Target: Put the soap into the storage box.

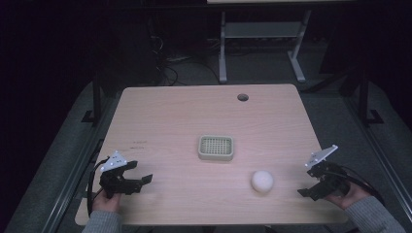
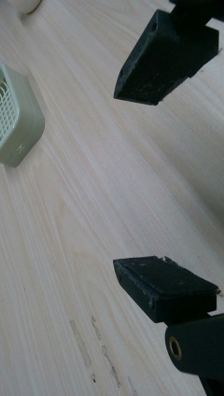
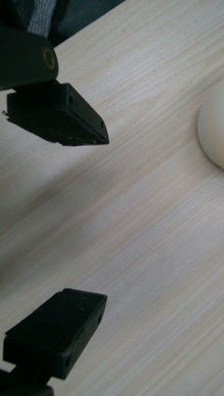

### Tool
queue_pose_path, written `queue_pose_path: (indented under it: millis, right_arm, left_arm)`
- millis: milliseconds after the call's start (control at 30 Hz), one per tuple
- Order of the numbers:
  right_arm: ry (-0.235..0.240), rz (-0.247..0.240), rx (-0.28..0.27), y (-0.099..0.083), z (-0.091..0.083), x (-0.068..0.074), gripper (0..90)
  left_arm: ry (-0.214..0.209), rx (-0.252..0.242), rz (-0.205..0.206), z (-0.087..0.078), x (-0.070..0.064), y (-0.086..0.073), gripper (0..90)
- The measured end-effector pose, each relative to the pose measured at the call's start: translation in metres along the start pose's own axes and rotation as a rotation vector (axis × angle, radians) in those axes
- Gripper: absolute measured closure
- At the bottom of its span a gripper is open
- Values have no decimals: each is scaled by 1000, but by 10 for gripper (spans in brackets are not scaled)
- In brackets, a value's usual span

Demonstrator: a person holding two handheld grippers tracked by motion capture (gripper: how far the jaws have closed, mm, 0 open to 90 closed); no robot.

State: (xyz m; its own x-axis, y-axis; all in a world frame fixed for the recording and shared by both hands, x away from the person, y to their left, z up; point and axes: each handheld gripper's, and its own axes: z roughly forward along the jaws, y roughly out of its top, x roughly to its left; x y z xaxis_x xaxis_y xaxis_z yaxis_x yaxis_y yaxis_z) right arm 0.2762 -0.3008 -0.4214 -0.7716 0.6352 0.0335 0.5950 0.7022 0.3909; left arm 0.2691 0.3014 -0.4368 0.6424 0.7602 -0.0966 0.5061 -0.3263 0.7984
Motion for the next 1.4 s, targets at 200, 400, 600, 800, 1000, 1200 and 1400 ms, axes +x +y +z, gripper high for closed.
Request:
queue_pose_path:
  millis: [200,400,600,800,1000,1200,1400]
  right_arm:
    - [17,-52,37,14,0,4,197]
    - [15,-114,61,30,3,8,202]
    - [24,-159,86,46,7,13,198]
    - [18,-210,132,60,10,21,191]
    - [17,-242,149,73,12,28,185]
    - [19,-284,152,91,13,37,184]
    - [30,-313,153,105,20,42,175]
  left_arm:
    - [9,1,-8,-1,-1,-2,153]
    - [9,6,-4,-1,2,-3,153]
    - [13,4,-6,-2,2,-4,153]
    - [2,13,1,0,1,-3,153]
    - [5,1,7,-1,1,-2,153]
    - [6,-4,0,-2,1,-2,153]
    - [0,5,5,1,0,-1,153]
